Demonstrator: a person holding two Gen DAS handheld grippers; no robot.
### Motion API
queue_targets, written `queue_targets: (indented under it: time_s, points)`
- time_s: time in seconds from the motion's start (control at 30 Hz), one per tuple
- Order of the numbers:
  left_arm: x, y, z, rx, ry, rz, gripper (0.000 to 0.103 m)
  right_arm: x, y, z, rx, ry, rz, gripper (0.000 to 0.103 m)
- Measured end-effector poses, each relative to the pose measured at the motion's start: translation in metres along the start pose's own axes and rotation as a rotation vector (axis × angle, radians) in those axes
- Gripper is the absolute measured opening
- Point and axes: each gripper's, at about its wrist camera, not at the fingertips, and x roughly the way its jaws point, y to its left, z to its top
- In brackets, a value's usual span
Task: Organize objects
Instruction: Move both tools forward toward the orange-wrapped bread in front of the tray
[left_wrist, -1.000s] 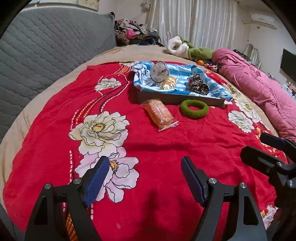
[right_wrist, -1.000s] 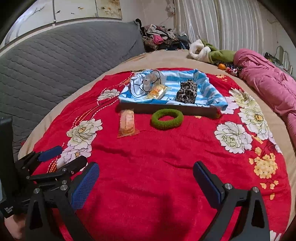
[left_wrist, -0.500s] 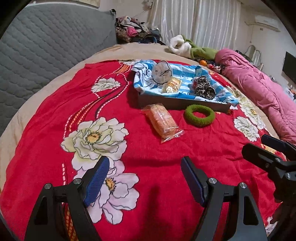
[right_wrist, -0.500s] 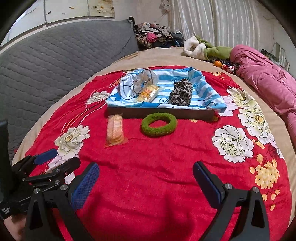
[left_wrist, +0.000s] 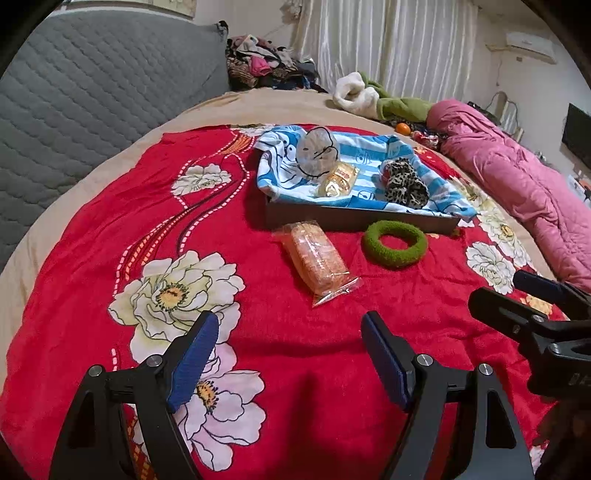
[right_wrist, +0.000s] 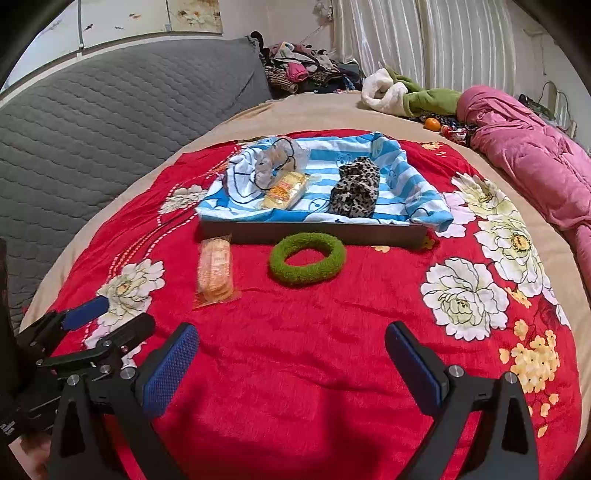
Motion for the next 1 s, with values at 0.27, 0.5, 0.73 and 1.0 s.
queue_targets:
  time_s: [0.27, 0.5, 0.73, 1.0]
  points:
    - [0.014, -0.006, 0.005, 0.004, 0.029, -0.004, 0.081, 0.009, -0.008, 0.004, 0.010, 0.008, 0.003, 0.102]
    - [0.032, -0.010, 0.015, 0.002, 0.041, -0.001, 0.081, 0.022, -0.013, 0.013, 0.012, 0.021, -0.005, 0.102]
    - [0.054, -0.013, 0.025, 0.000, 0.057, 0.006, 0.081, 0.044, -0.019, 0.025, 0.024, 0.039, -0.011, 0.102]
    - [0.080, -0.014, 0.034, -0.011, 0.082, 0.005, 0.081, 0.071, -0.028, 0.035, 0.033, 0.061, -0.031, 0.102]
